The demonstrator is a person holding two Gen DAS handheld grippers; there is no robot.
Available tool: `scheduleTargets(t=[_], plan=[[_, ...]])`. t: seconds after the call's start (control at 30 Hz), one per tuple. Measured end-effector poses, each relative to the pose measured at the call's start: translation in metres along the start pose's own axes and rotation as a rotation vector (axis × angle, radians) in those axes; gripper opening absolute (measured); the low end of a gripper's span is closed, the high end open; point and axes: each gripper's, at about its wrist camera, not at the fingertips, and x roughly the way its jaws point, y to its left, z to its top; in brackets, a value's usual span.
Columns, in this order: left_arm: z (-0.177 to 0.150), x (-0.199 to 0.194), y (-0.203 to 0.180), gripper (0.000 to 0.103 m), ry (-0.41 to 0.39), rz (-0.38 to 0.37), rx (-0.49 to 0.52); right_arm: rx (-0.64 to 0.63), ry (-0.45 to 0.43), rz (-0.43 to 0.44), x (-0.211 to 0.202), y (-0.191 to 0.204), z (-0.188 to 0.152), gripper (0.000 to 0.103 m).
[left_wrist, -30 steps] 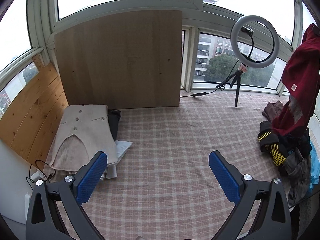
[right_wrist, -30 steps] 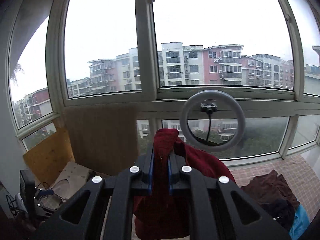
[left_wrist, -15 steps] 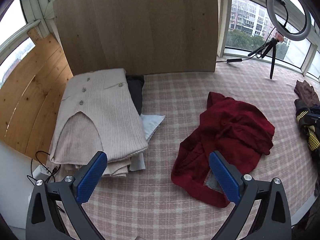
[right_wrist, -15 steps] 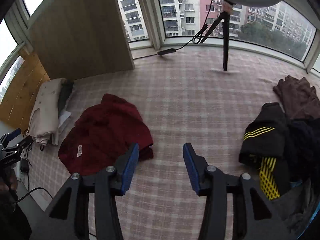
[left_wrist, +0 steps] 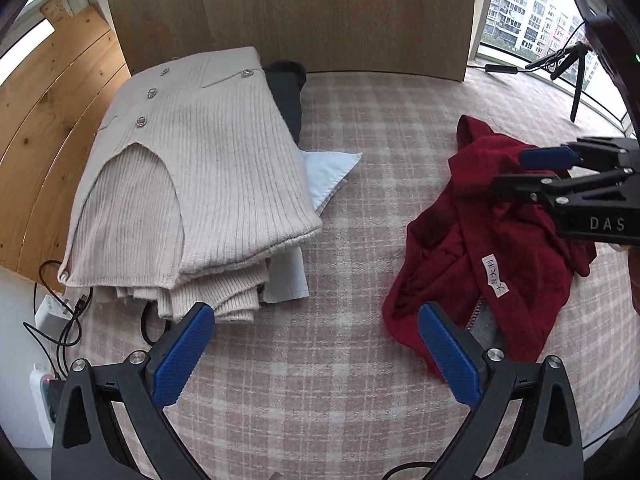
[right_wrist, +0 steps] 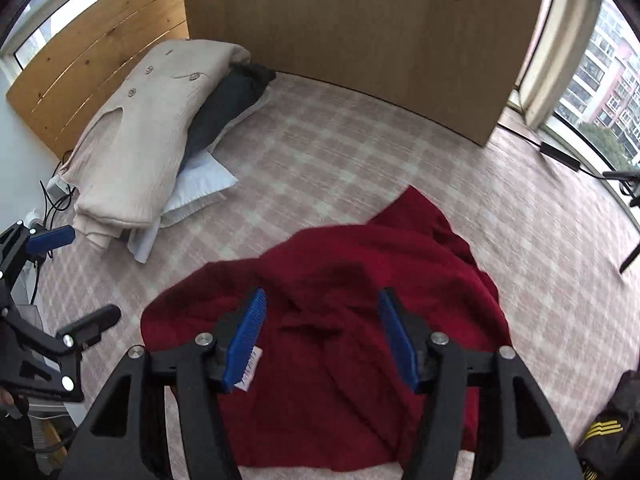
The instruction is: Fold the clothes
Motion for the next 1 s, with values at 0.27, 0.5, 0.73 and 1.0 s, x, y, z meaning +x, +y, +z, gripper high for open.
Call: scheduleTargets(t=[0.27,0.5,0.73,1.0], plan=[[0.003,0.008,0.006,0.102,0.025,-0.011,-0.020,-0.084,0.087,0.032,0.029,0.006,-0.008,0.022],[0.024,0.019,-0.011,0.102,0.016,-0.049,0.057,0.088,-0.061,0.094,-0.044,-0.047,-0.038,0.008],[0.058,0.026,-0.031,0.102,0.022,-0.096,0.156,0.266,-0.164,0.018,-0.111,-0.118,-0.098,0.008],[0.089,0.050,-0.051,0.101,0.075,-0.084,0.259,0.400,-0.215,-0.015,-0.132,-0.154,-0.133,0.008]])
